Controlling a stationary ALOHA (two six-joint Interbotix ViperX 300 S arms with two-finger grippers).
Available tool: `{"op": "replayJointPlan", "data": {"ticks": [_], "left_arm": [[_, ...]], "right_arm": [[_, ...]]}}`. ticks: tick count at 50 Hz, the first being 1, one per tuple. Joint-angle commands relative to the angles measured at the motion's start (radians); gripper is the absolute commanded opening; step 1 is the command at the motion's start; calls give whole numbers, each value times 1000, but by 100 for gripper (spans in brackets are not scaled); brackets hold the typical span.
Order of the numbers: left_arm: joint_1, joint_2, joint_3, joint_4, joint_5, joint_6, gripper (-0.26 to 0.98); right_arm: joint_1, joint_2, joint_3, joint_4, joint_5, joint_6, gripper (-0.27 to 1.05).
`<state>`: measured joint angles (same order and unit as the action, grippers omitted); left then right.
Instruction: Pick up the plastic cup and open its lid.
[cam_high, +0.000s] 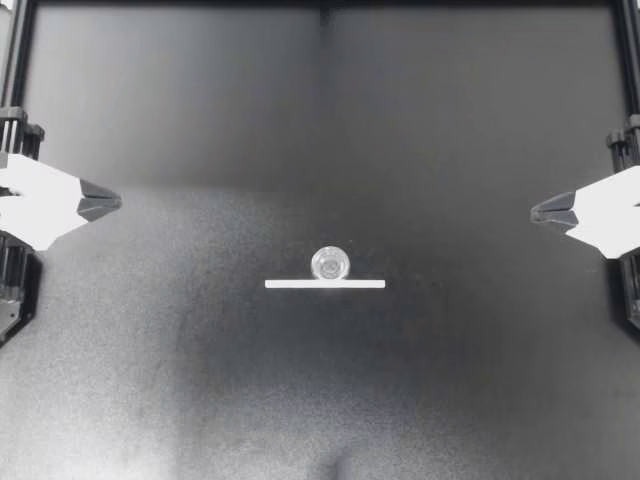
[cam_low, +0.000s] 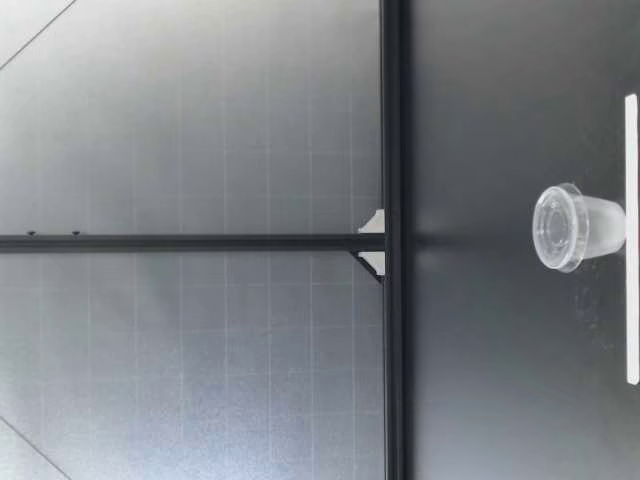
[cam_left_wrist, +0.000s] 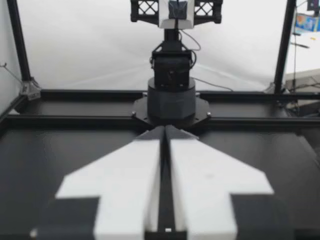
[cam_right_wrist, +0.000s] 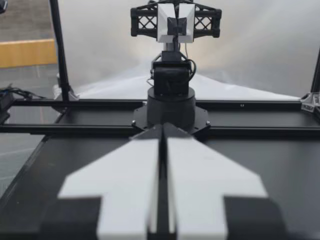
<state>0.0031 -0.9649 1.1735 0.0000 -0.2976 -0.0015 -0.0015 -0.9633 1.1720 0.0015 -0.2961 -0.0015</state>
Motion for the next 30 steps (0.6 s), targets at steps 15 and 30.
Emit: {"op": "replayJointPlan", "data": {"ticks": [15,30], "left_arm": [[35,64,35,2,-18,6,-15],[58,285,66,2,-18,3,-15]], "right_arm": [[0,43,0,-2,-92,-3,-20],[-15,224,-28,0,-172,5,-20]]}}
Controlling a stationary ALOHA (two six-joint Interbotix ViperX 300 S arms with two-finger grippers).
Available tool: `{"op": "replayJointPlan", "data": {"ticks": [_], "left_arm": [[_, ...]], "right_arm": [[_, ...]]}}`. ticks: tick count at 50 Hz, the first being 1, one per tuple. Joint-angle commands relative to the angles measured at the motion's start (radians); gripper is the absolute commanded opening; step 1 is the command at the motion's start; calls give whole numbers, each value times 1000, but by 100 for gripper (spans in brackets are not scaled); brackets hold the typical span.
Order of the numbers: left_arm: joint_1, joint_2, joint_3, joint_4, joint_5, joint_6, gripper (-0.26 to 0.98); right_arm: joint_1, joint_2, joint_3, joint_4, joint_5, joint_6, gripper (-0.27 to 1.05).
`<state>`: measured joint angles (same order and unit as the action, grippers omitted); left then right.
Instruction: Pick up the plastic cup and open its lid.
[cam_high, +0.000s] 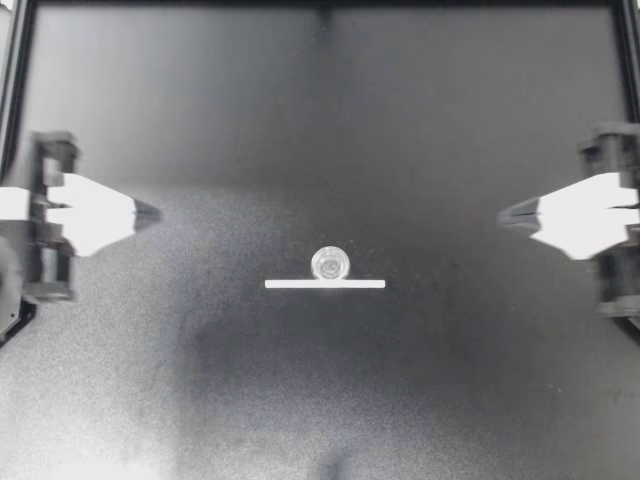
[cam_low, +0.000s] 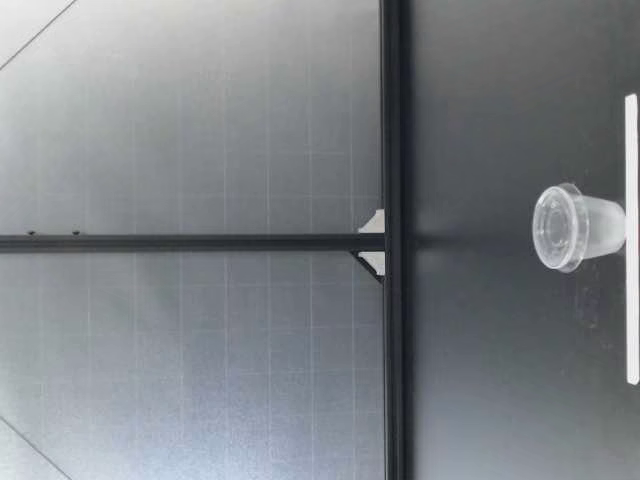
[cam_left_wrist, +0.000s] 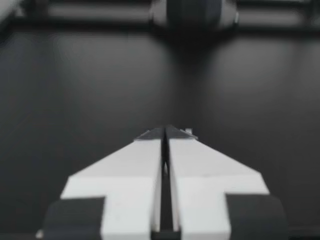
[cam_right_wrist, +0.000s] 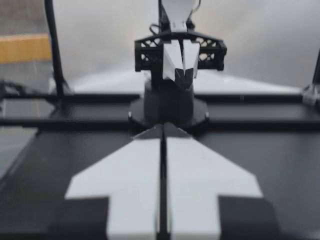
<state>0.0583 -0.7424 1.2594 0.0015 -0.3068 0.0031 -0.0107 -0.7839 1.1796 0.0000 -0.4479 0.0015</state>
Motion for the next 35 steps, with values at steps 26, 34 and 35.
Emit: {"op": "replayJointPlan", "data": {"ticks": [26,34,35], "left_arm": [[3,354,-132,-5,-12,-11,6],[3,439,-170,-5,-15,-12,49],[3,449,-175,-5,-15,-12,53]], "right_arm": [[-18,299,-123,5,-25,5,-19],[-31,379,-150,5,-25,5,-20],[-32,390,-155,5,-25,5,-20]]}}
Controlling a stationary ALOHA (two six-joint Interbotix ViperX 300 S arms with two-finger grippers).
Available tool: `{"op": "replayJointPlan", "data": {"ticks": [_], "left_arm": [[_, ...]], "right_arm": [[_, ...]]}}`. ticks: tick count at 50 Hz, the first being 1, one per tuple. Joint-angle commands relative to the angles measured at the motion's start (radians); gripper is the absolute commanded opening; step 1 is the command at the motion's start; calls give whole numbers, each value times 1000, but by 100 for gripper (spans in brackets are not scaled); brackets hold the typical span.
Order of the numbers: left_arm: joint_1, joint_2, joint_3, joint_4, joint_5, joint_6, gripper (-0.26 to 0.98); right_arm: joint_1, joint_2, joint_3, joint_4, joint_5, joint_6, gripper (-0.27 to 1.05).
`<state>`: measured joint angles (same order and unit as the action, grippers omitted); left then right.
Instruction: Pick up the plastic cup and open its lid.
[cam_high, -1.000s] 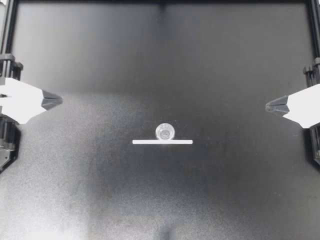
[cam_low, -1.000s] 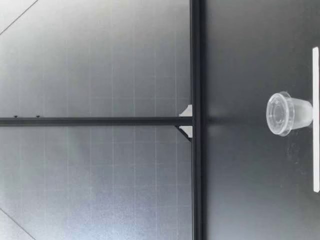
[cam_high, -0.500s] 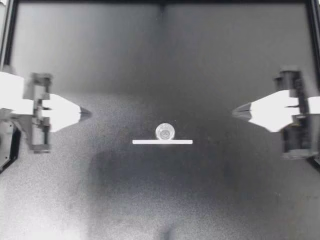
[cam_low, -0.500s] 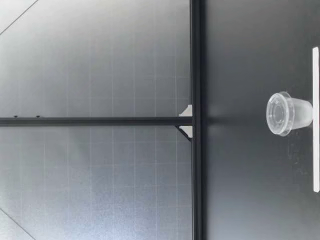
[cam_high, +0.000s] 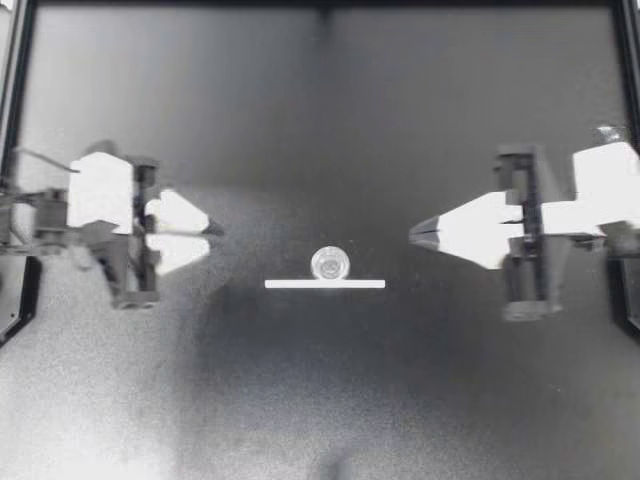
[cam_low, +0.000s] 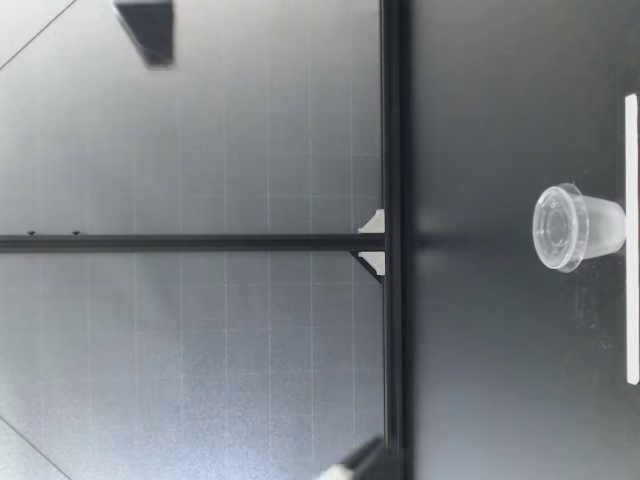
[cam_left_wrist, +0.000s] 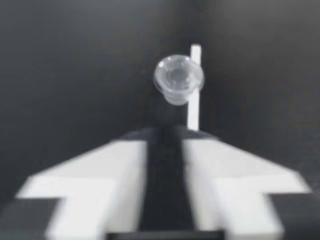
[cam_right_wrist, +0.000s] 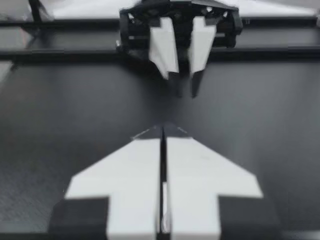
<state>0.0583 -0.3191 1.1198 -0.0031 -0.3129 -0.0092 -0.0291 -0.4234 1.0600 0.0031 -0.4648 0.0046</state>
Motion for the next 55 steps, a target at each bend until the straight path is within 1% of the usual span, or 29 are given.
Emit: {"op": "replayJointPlan", "data": {"ticks": [1,2,4,11,24,29,35,39,55], "left_arm": [[3,37,-40,0,-9,0,58],[3,48,-46,0,-9,0,61],[3,75,-58,0,-9,2,63],[3,181,-104,2,-21,18,60],[2,362,-176,23,-138,21,59],[-5,402,-199,29,-160,21,59],[-14,440,-227,37,-166,21,59],[-20,469,-244,37,-166,21,59],[-20,546,-299,37,-184,21,59]], "right_arm": [[-15,40,-38,2,-8,2,-20],[-17,51,-44,2,-6,2,-19],[-23,75,-54,2,-3,2,-20],[-32,178,-101,2,9,2,-20],[-34,342,-207,2,118,2,-20],[-34,387,-245,2,175,0,-20],[-34,419,-268,0,213,0,-20],[-34,440,-276,2,222,0,-20],[-34,503,-288,2,229,0,-20]]}}
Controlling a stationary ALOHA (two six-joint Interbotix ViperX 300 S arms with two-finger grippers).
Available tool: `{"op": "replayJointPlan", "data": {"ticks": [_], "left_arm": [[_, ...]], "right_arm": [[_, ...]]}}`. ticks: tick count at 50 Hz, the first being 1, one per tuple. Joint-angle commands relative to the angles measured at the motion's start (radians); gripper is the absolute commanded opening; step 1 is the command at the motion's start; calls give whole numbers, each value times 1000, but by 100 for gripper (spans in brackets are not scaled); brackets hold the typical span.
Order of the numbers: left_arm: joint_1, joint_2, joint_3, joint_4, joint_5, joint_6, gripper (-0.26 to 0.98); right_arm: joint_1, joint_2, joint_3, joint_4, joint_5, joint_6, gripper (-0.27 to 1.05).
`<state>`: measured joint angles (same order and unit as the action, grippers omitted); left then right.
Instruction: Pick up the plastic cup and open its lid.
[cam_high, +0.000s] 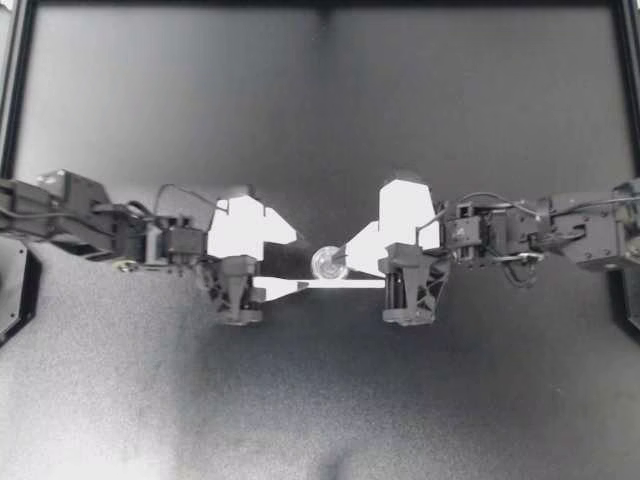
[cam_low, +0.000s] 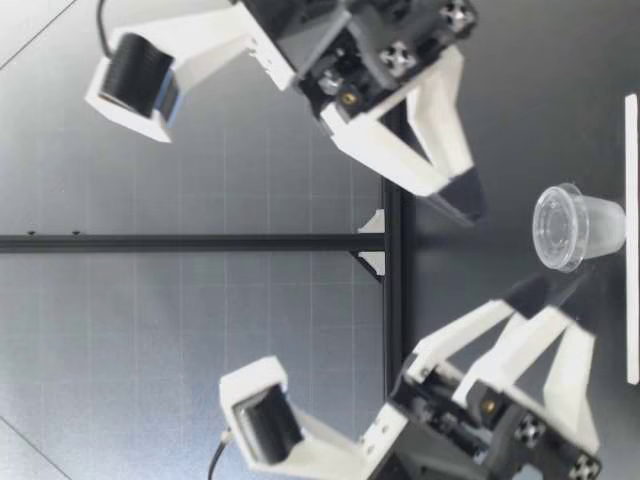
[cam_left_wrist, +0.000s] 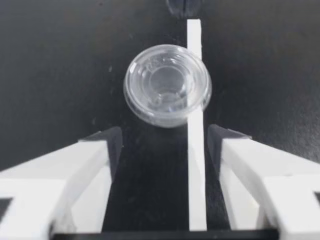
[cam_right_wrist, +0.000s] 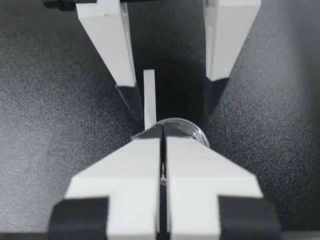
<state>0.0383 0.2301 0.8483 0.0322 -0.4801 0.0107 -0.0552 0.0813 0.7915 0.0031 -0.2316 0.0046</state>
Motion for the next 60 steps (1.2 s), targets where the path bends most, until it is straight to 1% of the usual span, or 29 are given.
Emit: {"op": "replayJointPlan", "data": {"ticks": [1,19,43,60], "left_arm": [[0,0,-29,2,-17,2,59],[0,35,-54,2,-20,2,59],[0,51,-77,2,-20,2,59],[0,71,-106,2,-6,2,58]], "right_arm": [[-8,0,-20,2,-5,0,-20],[-12,54,-28,2,2,0,-20],[-28,71,-6,2,52,6,-20],[-28,98,-28,0,51,6,-20]]}}
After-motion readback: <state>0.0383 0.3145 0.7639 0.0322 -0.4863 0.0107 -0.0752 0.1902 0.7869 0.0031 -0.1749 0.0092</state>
